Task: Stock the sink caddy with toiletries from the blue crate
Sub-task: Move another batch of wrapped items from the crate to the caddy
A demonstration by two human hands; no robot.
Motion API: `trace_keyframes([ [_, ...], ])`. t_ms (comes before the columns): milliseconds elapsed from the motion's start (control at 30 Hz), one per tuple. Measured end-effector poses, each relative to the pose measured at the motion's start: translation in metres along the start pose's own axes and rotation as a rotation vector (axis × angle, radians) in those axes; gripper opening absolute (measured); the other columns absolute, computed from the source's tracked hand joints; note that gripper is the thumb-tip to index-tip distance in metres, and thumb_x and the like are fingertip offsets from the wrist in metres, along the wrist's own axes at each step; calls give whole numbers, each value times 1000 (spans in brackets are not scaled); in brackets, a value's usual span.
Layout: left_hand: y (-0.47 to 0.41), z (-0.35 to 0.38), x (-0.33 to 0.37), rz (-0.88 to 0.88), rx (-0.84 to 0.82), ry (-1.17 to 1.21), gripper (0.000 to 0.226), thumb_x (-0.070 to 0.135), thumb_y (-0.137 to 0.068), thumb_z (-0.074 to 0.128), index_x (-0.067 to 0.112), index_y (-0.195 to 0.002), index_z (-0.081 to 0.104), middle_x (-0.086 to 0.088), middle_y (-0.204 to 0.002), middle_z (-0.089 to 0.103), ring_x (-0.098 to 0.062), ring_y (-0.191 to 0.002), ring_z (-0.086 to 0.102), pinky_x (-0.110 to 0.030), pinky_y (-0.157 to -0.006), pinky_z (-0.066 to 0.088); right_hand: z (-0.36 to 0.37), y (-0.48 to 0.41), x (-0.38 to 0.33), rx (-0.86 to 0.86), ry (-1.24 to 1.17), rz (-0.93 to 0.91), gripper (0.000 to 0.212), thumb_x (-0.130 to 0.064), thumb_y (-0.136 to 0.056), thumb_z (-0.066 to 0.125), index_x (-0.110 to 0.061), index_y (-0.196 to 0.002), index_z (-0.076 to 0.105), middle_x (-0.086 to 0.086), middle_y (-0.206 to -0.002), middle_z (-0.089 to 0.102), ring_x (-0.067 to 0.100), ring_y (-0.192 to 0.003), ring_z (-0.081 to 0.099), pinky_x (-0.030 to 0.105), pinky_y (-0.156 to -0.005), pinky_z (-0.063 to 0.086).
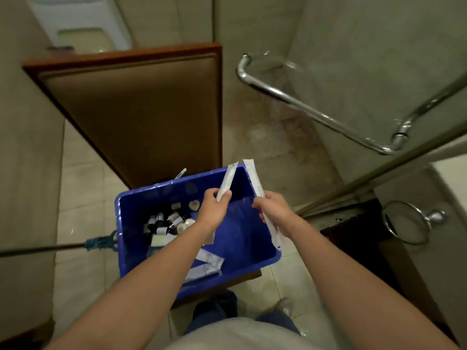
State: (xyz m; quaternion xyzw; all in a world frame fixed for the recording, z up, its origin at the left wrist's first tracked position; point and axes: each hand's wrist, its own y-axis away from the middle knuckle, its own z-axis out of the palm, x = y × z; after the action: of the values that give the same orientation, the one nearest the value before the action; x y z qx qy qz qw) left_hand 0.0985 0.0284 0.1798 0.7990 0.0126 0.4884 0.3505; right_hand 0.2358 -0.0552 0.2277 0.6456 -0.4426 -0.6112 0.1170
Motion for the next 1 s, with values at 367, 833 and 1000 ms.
trace_keyframes([
  [367,50,76,59,-8,-333,-60,20,8,-96,41,14,-116,38,-5,-93,66,-13,-59,49,-25,-48,42,-105,61,37,173,-436,48,8,0,-95,45,1,-93,53,17,-83,59,18,-58,56,28,-54,51],
  [833,187,197,73,124,-672,-70,33,14,-101,47,10,-133,44,-12,-106,70,-23,-86,73,-35,-73,61,-215,198,160,267,-679,-54,27,-7,-100,49,2,-126,51,22,-102,70,33,-90,72,40,-76,59],
  [1000,239,247,65,187,-778,-106,29,16,-101,49,6,-128,50,-10,-105,71,-20,-84,74,-27,-65,58,-252,253,209,385,-753,-88,23,-8,-100,51,-1,-122,52,24,-106,65,35,-90,70,47,-80,59],
])
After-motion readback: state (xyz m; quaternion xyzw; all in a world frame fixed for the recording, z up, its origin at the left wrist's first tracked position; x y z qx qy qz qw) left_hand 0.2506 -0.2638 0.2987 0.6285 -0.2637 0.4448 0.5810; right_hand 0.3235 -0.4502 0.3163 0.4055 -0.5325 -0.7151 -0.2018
